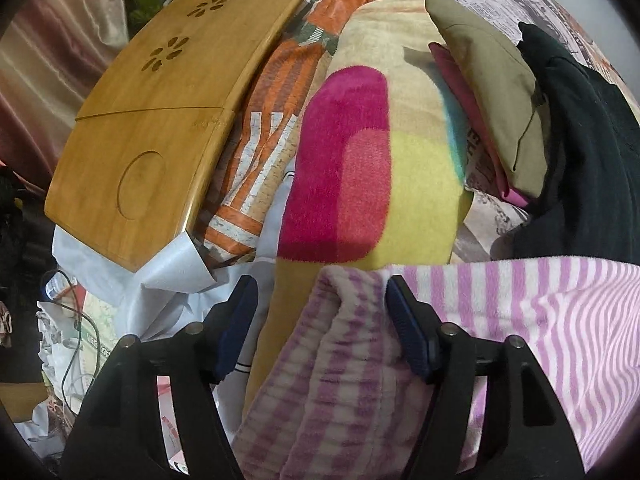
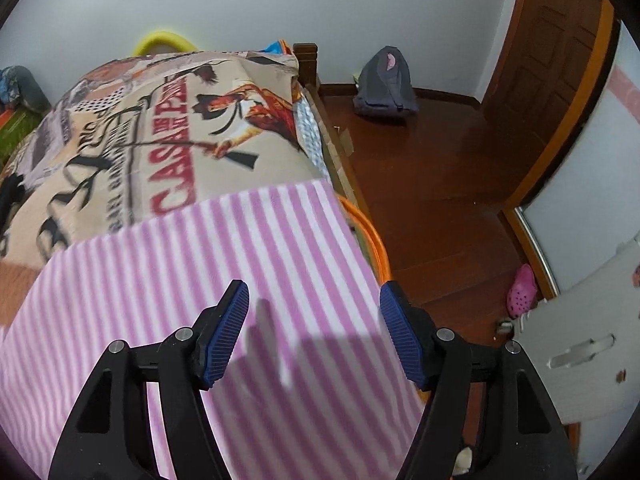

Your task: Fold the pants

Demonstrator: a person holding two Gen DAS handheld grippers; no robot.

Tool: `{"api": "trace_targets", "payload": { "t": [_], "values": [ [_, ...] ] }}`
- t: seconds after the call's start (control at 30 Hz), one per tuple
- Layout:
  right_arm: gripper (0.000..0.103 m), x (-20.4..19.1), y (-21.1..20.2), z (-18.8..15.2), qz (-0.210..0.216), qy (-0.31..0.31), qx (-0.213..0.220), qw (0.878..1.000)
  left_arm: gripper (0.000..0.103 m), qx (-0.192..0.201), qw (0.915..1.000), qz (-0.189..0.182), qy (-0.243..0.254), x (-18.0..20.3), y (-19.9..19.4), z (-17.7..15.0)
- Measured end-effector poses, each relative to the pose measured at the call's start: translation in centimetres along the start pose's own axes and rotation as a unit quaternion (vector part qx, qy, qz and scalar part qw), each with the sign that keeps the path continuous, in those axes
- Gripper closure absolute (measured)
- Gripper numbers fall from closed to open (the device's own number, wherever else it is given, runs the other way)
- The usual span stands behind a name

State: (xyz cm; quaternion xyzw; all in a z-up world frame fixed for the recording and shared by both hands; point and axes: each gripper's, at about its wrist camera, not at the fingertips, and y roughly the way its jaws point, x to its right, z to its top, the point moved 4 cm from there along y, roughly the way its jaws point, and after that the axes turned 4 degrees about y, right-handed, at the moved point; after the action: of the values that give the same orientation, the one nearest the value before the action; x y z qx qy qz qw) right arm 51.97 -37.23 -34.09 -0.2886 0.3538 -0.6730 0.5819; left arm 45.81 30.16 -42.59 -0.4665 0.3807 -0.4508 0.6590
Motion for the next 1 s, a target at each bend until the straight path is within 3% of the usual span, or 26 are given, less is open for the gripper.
{"api": "trace_targets", "payload": {
  "t": [0.13,0.23,0.33,0.4,0.47,0.53,0.57,0.63,0.83,1.0],
  "values": [
    [0.038,-0.4,2.0,1.7,0.002,0.004,0.003,1.0,0.054,0.005,0.9999,-0.005,0.012,0.9,0.0,0.0],
    [0.037,-0.6,3.4,2.7,0.008,-0.003,-0.006,1.0,0.056,0.009,0.9995,0.011,0.028,1.5,-0.1,0.0],
    [0.021,-0.4,4.5,3.3,0.016,-0.005,-0.016,1.0,0.058,0.011,0.9993,0.017,0.03,1.8,-0.1,0.0],
    [0.021,0.0,5.0,3.6,0.025,-0.005,-0.023,0.999,0.06,0.012,0.9994,0.016,0.029,1.8,-0.1,0.0],
    [0.028,0.6,5.2,3.4,0.062,0.019,-0.029,0.997,0.063,0.016,0.9993,0.016,0.029,1.8,-0.2,0.0],
    [0.058,0.4,4.8,3.1,0.101,0.032,-0.029,0.994,0.068,0.022,0.999,0.021,0.033,2.0,-0.5,-0.1],
    [0.072,0.2,4.4,2.9,0.099,0.03,-0.021,0.994,0.069,0.026,0.9987,0.026,0.036,2.1,-0.7,-0.2],
    [0.089,-0.7,3.8,2.7,0.096,0.016,-0.013,0.995,0.072,0.031,0.9983,0.029,0.04,2.2,-1.0,-0.2],
    [0.093,-2.8,1.0,2.8,0.025,-0.028,0.021,0.999,0.079,0.063,0.9958,0.048,0.046,2.0,-4.2,-0.3],
    [0.094,-0.7,-2.8,3.9,-0.018,-0.019,0.059,0.998,0.08,0.104,0.9923,0.062,0.024,0.5,-8.2,0.6]
  ]
}}
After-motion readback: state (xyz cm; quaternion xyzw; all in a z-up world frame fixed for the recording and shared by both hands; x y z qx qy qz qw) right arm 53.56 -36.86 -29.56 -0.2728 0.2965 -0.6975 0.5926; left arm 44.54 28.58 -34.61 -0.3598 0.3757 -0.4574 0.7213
